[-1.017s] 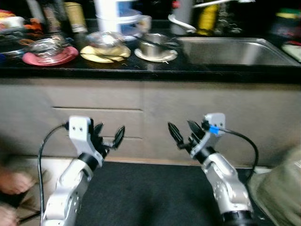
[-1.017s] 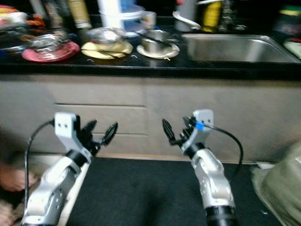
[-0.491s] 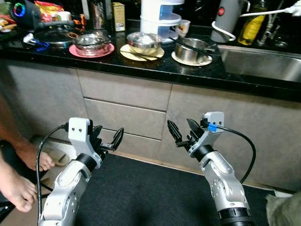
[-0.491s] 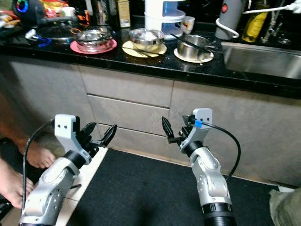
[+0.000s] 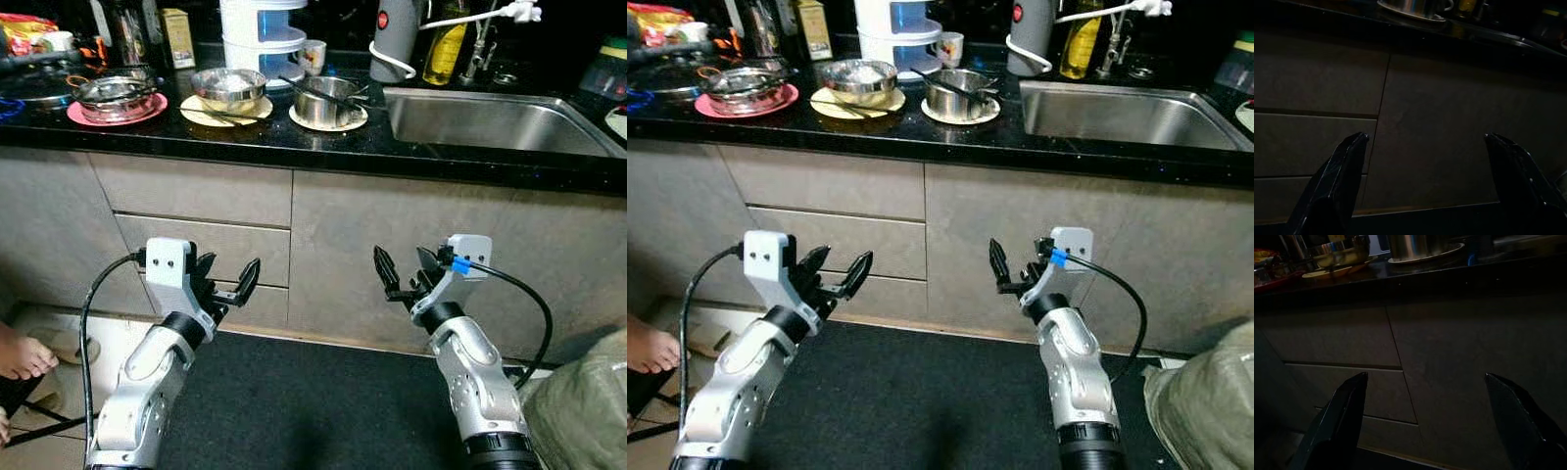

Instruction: Kitchen organization

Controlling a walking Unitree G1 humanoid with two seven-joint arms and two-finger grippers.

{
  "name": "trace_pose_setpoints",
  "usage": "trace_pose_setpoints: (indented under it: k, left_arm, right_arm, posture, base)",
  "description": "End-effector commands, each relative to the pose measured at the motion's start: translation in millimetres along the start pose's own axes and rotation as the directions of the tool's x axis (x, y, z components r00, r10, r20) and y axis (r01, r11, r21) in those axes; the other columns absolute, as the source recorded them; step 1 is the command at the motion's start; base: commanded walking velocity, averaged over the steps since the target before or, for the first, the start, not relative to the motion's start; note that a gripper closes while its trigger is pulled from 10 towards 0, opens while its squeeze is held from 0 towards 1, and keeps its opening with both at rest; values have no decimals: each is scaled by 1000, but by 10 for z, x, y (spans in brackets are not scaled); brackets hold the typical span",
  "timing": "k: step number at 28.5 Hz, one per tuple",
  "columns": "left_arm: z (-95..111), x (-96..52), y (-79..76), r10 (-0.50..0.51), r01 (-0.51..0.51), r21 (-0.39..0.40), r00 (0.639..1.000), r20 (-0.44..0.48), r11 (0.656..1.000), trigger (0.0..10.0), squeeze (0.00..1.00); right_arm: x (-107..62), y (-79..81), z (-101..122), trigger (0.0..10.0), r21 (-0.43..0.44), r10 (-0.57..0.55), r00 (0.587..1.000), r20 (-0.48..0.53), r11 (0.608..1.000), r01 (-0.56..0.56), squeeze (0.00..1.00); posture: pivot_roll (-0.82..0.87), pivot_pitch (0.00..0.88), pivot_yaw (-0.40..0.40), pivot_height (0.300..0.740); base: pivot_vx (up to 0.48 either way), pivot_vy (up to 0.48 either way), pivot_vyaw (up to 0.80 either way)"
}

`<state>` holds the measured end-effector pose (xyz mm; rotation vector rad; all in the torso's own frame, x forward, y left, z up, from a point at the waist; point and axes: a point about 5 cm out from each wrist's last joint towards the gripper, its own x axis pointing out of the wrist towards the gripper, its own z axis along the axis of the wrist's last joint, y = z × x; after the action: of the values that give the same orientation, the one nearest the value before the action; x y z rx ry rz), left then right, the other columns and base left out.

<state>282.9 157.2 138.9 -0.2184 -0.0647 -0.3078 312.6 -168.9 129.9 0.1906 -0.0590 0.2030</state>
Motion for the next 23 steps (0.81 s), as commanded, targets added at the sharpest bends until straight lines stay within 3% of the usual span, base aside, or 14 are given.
trace_pose_setpoints:
  k: [1, 2, 3, 5, 6, 10, 11, 12, 23]
  left_arm:
    - [-11, -3, 24, 7, -7, 2, 1000, -1, 1000, 10000, 0]
    - [-11, -3, 24, 7, -7, 2, 1000, -1, 1000, 10000, 0]
    - [12, -6, 19, -6, 6, -7, 1000, 20, 1000, 10000, 1000]
    - [32, -3, 19, -11, 11, -1, 999, 31, 1000, 10000, 1000]
    - [53, 6, 15, -14, 15, -2, 999, 40, 1000, 10000, 1000]
    - [64, 30, 13, -13, 13, 8, 999, 36, 1000, 10000, 1000]
    - [69, 42, 11, -12, 11, 16, 999, 33, 1000, 10000, 239]
    - [79, 54, 5, -11, 10, 25, 999, 33, 1000, 10000, 0]
    - [118, 118, -55, -16, 15, 27, 999, 51, 1000, 10000, 0]
  right_arm:
    - [18, 11, 24, 10000, -5, -1, 1000, 12, 1000, 1, 1000]
    - [18, 11, 24, 10000, -5, -1, 1000, 12, 1000, 1, 1000]
    - [30, 18, 26, 10000, 2, -1, 1000, 15, 1000, 1, 1000]
    - [51, 34, 26, 10000, 20, 7, 1000, 13, 1000, -7, 1000]
    - [69, 55, 34, 10000, 36, 15, 1000, 16, 999, -16, 0]
    - [93, 80, 40, 10000, 43, 21, 1000, 17, 999, -22, 0]
    - [103, 90, 42, 10000, 43, 24, 1000, 18, 999, -24, 0]
    - [119, 101, 47, 10000, 41, 25, 1000, 19, 999, -26, 0]
    - [261, 216, 200, 10000, 24, 63, 996, 57, 998, -65, 0]
  posture:
    - [-71, 0, -64, 740]
    - [-71, 0, -64, 740]
    - [-67, 0, -59, 740]
    - [-65, 0, -58, 740]
    - [-63, 0, -57, 740]
    - [-58, 0, -55, 740]
    - [-57, 0, -56, 740]
    - [-54, 0, -56, 740]
    - [-52, 0, -58, 740]
  base:
    - [0, 0, 0]
    - [0, 0, 0]
    - [0, 0, 0]
    - [0, 0, 0]
    - [0, 0, 0]
    - [0, 0, 0]
    - [0, 0, 0]
    - [0, 0, 0]
    - [0, 0, 0]
